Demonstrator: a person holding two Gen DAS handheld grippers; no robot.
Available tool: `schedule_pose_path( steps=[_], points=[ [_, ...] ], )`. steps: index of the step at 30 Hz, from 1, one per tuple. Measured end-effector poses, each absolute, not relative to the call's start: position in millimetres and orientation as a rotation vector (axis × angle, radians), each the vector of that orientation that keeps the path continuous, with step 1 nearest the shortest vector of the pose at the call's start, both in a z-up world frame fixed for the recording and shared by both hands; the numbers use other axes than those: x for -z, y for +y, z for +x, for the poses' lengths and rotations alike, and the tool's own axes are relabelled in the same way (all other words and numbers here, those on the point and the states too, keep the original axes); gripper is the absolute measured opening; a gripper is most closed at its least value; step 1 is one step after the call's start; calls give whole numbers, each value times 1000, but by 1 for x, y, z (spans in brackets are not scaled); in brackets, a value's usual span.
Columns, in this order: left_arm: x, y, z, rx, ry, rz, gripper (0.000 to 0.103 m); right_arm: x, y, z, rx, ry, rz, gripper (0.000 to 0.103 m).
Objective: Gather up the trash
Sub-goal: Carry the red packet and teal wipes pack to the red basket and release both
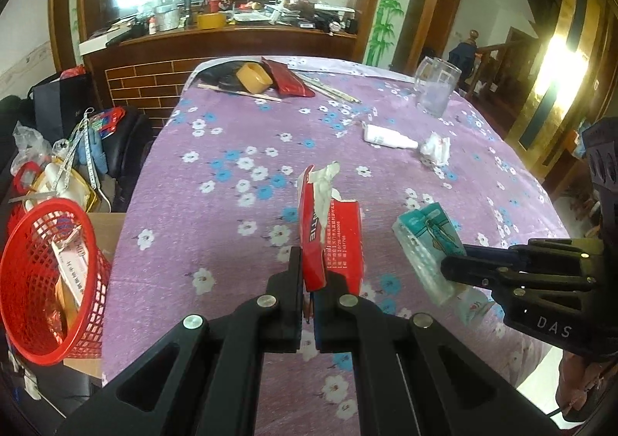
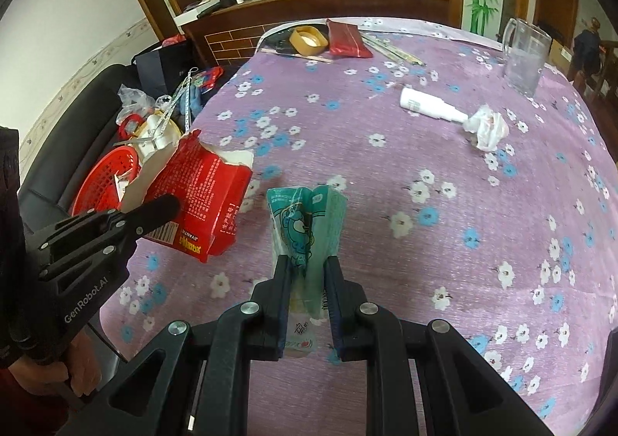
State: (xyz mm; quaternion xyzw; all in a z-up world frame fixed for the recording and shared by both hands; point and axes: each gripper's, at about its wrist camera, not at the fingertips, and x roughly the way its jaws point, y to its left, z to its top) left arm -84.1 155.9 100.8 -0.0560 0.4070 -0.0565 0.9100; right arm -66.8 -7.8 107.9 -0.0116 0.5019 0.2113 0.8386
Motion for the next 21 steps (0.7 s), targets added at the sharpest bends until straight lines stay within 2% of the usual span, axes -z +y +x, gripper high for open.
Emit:
schedule_pose_path(
  steps=[21],
  points=[
    [-117, 241, -127, -13, 774, -206, 3, -115, 68, -84, -555, 1061, -97, 19]
  ],
)
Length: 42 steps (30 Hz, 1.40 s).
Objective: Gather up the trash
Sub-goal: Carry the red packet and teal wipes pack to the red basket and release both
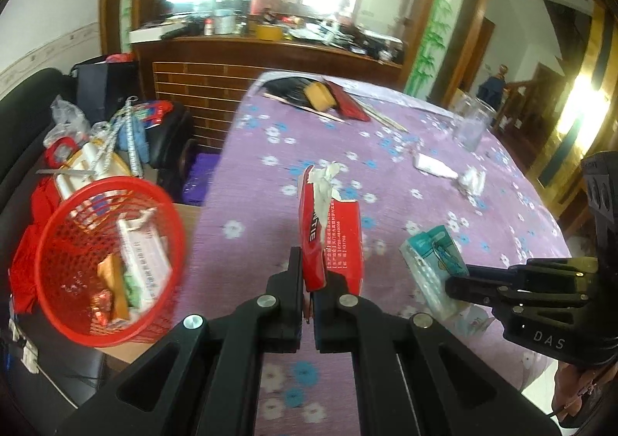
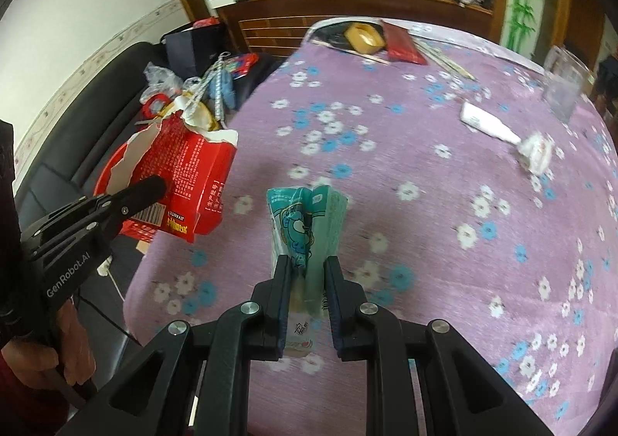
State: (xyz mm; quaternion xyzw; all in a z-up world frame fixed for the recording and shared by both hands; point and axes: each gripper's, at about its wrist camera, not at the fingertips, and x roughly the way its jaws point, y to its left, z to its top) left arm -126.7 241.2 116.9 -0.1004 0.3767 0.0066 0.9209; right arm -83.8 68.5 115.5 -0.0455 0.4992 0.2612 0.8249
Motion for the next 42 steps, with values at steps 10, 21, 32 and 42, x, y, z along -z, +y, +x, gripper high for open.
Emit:
schedule_pose_path(
  steps=[10, 21, 32, 42],
  points=[
    [-124, 319, -154, -169, 739, -270, 3, -129, 147, -85, -693, 1042, -156, 19],
    [-126, 396, -179, -315, 714, -331, 3, -145, 232, -88, -833, 1017, -203, 19],
    [-124, 416, -177, -358, 719, -329, 3, -151, 292, -76, -895, 1013, -219, 19],
    [-109, 427, -164, -411, 767, -340, 21, -125, 329, -51, -899, 1046, -241, 39]
  ],
)
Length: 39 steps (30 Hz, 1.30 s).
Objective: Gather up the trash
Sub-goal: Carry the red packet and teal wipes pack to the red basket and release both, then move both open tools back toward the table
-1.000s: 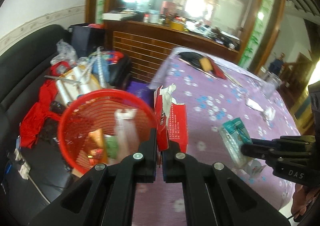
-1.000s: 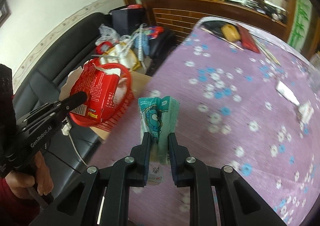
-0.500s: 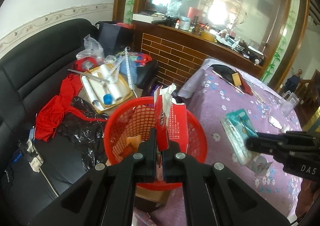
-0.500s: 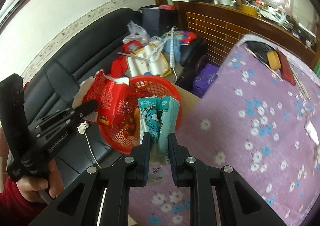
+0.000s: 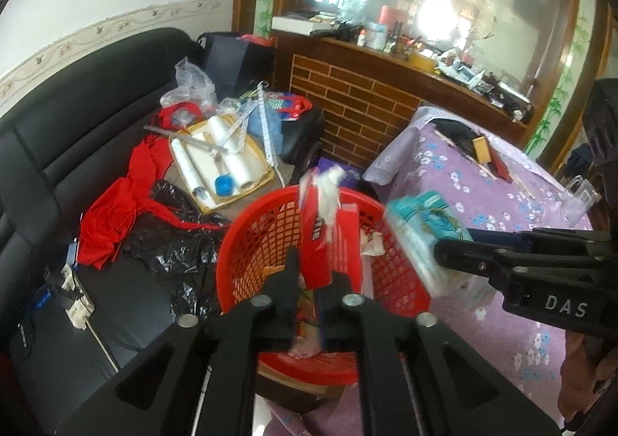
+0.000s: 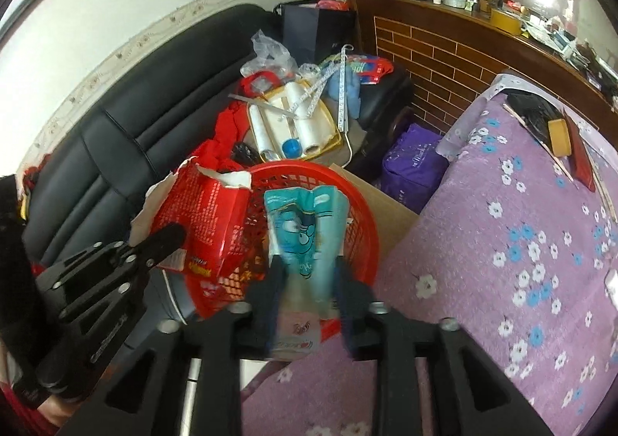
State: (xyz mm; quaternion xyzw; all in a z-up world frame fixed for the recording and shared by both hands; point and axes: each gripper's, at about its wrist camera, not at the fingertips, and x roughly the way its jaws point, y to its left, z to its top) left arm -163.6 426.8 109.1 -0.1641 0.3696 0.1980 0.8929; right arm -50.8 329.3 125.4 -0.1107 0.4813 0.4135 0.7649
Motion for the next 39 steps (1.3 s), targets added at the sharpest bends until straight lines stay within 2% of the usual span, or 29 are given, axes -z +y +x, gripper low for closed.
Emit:
schedule_pose_path(
  steps=[1, 2, 10, 15, 24, 28, 39],
  points=[
    [-108, 429, -164, -419, 769, -353, 33, -124, 329, -49, -900, 1049, -231, 40],
    [-108, 430, -166, -428, 762, -364, 36, -123, 325, -47, -885, 1045, -225, 40],
    [-114, 409, -168, -413, 745, -365, 38, -129, 264, -46, -811, 1045, -147, 40],
    [-117, 363, -159, -347, 749, -294, 49, -120, 211, -47, -744, 1088, -71, 40],
    [-112, 279, -133, -182, 800, -219, 50, -110, 113, -43, -590, 1124, 42, 40],
    [-112, 238, -121, -112, 810, -193, 55, -109, 61, -39, -501, 1126, 90, 40],
    [-104, 126, -91, 95, 868, -110, 55, -109, -75, -20, -284, 1124, 231, 40]
  ],
)
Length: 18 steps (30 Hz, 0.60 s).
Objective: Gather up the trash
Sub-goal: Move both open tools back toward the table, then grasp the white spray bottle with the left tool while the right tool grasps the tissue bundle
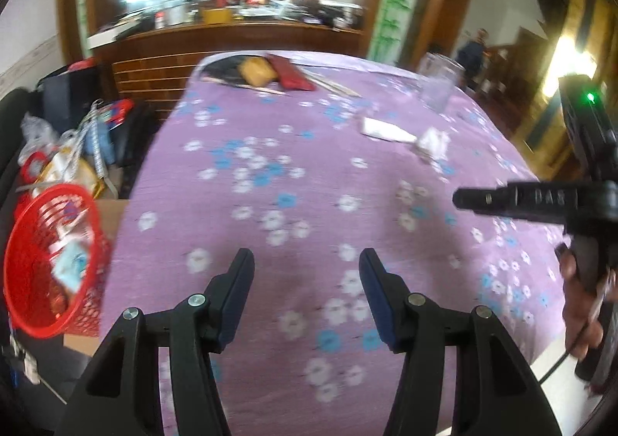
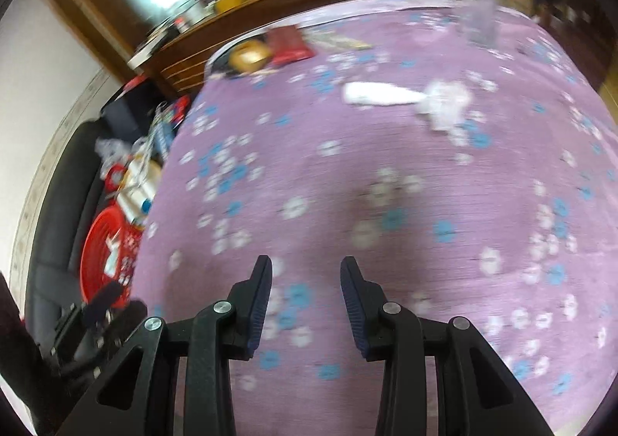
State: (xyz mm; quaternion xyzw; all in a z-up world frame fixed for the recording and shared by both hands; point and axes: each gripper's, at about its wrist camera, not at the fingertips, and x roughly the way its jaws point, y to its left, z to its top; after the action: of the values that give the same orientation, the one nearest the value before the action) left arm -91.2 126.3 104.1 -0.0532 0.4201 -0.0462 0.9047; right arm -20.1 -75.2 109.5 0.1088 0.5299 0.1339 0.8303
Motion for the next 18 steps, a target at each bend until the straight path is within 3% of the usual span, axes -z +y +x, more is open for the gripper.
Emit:
schedule_pose_path(
  steps=[6, 18],
  points=[
    [-108, 82, -65, 172, 876, -66, 61, -110, -134, 5, -199, 1120, 277, 43],
    [-110, 55, -10, 187, 896, 4, 62, -93, -189, 117, -136, 1115, 517, 57]
  ],
)
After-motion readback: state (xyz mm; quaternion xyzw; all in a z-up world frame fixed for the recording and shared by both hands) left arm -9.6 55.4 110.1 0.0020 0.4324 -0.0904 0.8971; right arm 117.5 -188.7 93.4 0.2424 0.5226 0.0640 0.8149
